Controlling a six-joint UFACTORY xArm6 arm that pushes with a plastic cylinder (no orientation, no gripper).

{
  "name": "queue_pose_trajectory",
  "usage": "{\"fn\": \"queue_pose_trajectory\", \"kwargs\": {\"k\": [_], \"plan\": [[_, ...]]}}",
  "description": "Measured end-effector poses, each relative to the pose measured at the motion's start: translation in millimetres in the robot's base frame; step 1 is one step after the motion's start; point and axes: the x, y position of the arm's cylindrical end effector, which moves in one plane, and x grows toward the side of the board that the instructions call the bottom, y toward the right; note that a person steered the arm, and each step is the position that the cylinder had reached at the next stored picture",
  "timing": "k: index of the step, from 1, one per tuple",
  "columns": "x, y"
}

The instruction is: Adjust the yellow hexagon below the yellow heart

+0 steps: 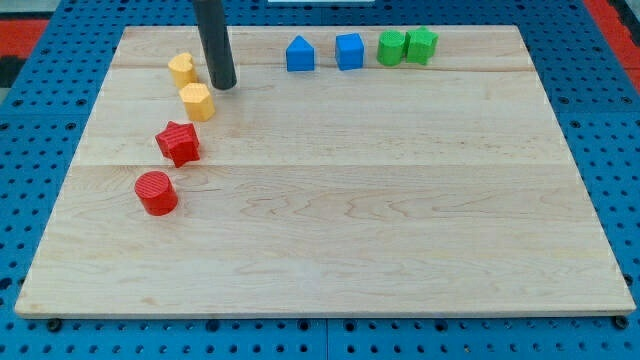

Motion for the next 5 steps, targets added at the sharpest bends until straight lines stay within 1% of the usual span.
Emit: {"fn": "queue_pose_trajectory", "kwargs": {"k": [1,3,4,5], "plan": [[7,0],[15,-32],[17,1],[45,22]]}}
